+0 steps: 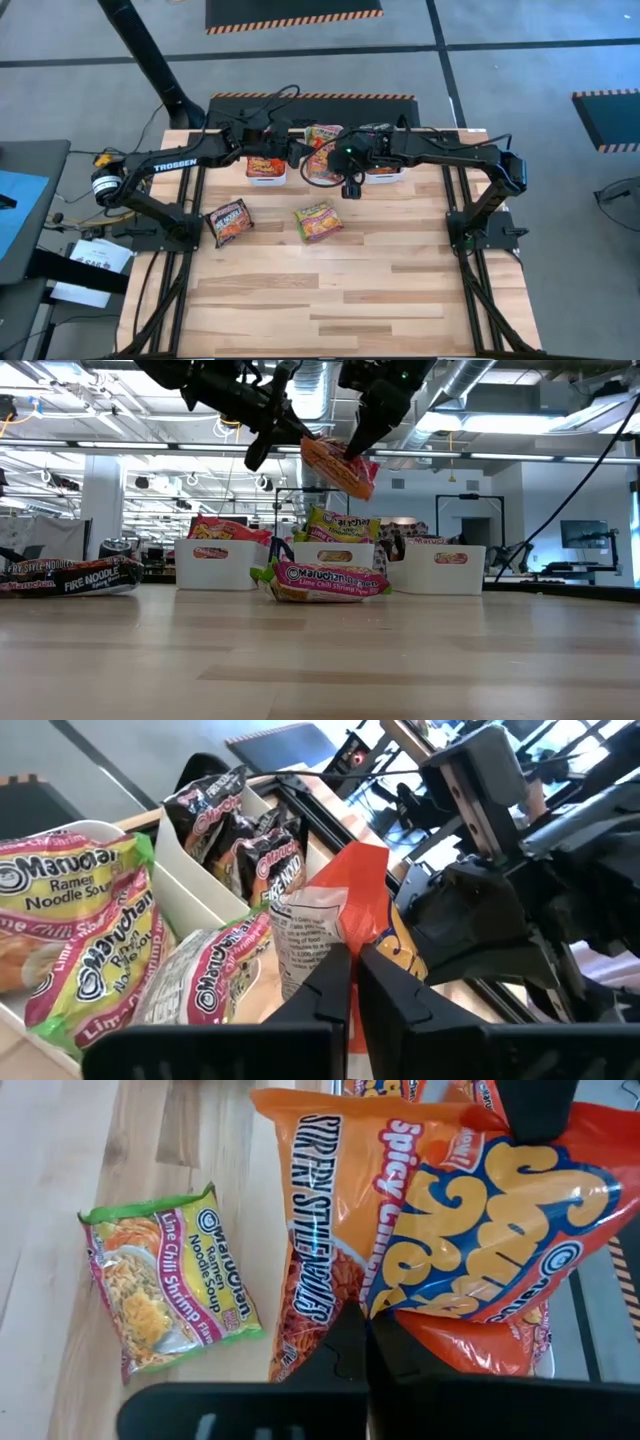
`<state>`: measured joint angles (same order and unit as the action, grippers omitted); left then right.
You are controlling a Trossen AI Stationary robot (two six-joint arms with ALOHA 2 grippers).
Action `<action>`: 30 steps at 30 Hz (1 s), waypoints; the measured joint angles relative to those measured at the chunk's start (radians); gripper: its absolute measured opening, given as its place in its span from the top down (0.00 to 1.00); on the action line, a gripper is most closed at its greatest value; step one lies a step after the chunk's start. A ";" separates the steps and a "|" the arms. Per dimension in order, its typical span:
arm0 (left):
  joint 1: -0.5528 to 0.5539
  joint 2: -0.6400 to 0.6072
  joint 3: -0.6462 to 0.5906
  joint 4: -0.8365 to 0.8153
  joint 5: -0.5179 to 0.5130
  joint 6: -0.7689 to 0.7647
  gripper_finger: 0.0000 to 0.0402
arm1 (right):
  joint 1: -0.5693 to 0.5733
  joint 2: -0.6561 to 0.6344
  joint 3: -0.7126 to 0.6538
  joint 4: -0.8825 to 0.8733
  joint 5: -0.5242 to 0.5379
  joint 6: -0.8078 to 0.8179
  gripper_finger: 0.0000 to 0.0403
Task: Sort Maruchan noodles
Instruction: Put the orange noodle pack into the left white bin
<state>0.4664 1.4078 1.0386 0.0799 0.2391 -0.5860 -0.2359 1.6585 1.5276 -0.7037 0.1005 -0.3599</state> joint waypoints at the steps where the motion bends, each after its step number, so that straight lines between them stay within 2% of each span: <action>1: 0.000 0.000 0.000 0.000 0.003 0.003 1.00 | 0.000 0.000 0.001 -0.002 0.000 0.000 1.00; 12: -0.001 -0.040 0.000 -0.034 0.009 0.045 1.00 | -0.002 -0.001 0.003 0.005 0.007 0.018 0.96; 21: -0.001 -0.047 -0.001 -0.017 0.027 0.038 1.00 | -0.002 -0.001 0.003 0.024 0.009 0.011 0.99; 26: 0.020 -0.049 -0.001 -0.008 0.135 -0.010 0.91 | -0.001 -0.001 0.003 0.021 0.008 0.009 0.99; 30: 0.046 -0.047 -0.001 0.022 0.153 -0.066 0.79 | -0.002 -0.001 0.004 0.024 0.008 0.011 1.00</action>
<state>0.5120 1.3606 1.0378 0.1020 0.3924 -0.6520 -0.2379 1.6577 1.5314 -0.6796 0.1085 -0.3485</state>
